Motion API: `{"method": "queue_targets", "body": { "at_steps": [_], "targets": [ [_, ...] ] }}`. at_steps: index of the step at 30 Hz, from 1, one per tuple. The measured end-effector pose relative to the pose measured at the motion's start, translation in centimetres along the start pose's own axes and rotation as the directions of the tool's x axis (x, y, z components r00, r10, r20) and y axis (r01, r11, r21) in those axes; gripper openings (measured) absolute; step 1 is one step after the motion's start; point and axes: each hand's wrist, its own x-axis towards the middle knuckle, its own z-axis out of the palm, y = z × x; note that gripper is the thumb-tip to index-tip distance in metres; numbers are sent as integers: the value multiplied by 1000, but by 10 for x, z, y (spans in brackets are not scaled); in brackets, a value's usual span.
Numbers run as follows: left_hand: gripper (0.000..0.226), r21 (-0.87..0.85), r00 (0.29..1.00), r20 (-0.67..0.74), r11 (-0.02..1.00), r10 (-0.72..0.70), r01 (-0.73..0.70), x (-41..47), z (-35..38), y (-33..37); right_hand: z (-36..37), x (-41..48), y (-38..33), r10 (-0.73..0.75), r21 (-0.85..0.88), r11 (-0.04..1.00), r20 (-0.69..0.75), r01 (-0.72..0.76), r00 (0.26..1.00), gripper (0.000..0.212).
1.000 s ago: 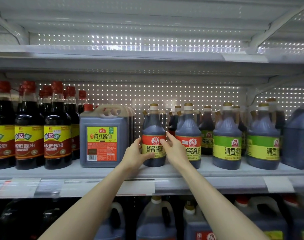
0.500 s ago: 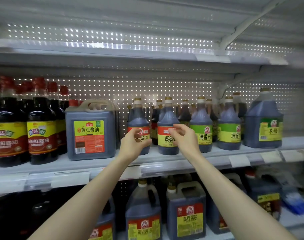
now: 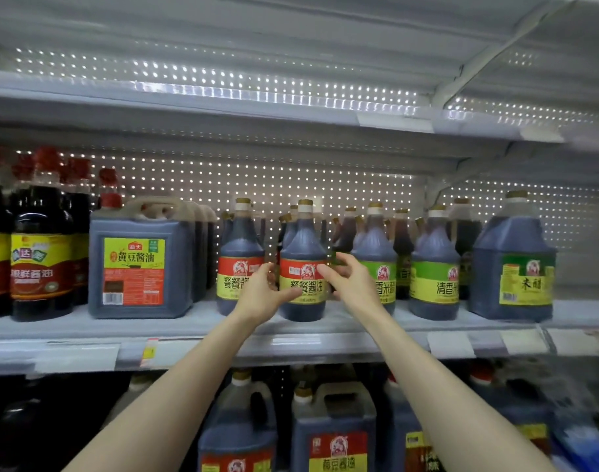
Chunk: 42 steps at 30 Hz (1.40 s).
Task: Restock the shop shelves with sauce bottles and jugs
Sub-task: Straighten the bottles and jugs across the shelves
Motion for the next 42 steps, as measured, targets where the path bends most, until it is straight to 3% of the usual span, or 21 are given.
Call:
{"method": "queue_targets", "body": {
  "at_steps": [4, 12, 24, 42],
  "targets": [
    [61, 4, 1000, 10, 1000, -26, 26, 8, 13, 0, -3, 17, 9, -11, 12, 1000, 63, 10, 998, 69],
    [58, 30, 999, 23, 998, -48, 47, 21, 18, -7, 5, 33, 22, -72, 111, 992, 140, 57, 987, 47],
    [58, 12, 997, 51, 999, -52, 52, 34, 21, -12, 15, 42, 31, -134, 41, 991, 84, 131, 987, 43],
    [65, -80, 997, 65, 995, -47, 52, 35, 22, -18, 20, 40, 36, -99, 73, 993, 94, 93, 991, 38]
  ]
}}
